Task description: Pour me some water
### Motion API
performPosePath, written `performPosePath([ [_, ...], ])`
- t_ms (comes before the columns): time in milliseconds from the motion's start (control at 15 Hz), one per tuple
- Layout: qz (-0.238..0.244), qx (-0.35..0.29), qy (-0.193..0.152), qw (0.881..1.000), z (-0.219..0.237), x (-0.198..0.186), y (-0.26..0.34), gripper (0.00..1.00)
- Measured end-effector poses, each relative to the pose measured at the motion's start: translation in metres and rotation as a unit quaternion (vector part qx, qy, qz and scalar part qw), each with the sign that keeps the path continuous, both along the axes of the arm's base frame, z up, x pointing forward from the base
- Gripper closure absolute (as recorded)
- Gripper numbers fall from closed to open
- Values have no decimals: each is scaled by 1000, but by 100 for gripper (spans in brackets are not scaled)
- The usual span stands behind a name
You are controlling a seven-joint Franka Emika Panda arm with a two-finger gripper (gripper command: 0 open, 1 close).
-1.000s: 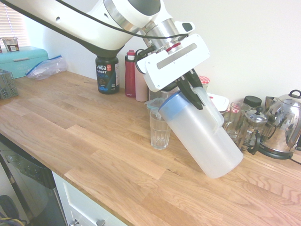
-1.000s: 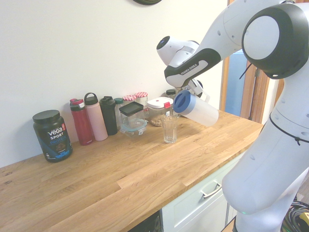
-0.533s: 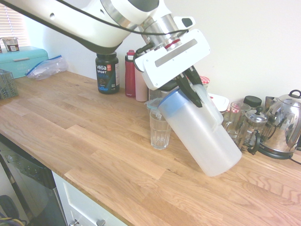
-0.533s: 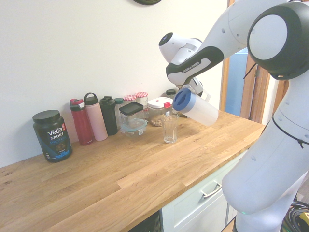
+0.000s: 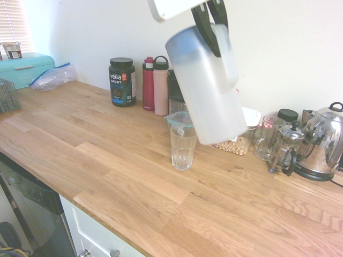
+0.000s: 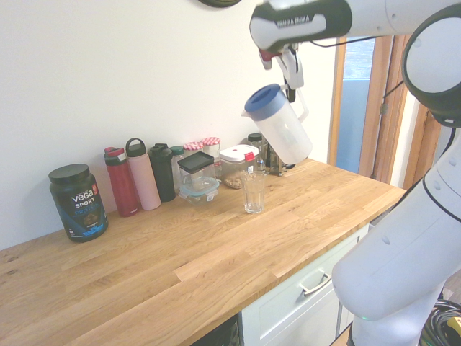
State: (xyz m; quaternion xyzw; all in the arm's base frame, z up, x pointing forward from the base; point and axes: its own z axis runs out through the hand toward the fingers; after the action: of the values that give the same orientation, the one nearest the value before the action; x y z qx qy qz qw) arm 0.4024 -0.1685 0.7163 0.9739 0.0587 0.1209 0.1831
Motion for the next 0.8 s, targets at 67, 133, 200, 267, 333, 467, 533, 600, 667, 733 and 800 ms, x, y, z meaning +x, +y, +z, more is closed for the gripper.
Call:
performPosePath([
  [67,-7,33,-5,999,12,-2,15,100],
  [133,-16,65,-10,998,22,-1,36,100],
  [200,-29,96,-13,995,28,0,61,100],
  [267,-43,123,-17,991,31,3,86,100],
  [333,-60,148,-24,987,31,7,109,100],
  [467,-97,193,-40,976,24,17,153,100],
  [533,-116,213,-50,969,16,22,174,100],
  [600,-134,233,-61,961,5,27,197,100],
  [667,-150,252,-74,953,-8,31,219,100],
  [733,-163,267,-89,946,-21,32,238,100],
  [800,-174,280,-107,938,-34,32,255,100],
])
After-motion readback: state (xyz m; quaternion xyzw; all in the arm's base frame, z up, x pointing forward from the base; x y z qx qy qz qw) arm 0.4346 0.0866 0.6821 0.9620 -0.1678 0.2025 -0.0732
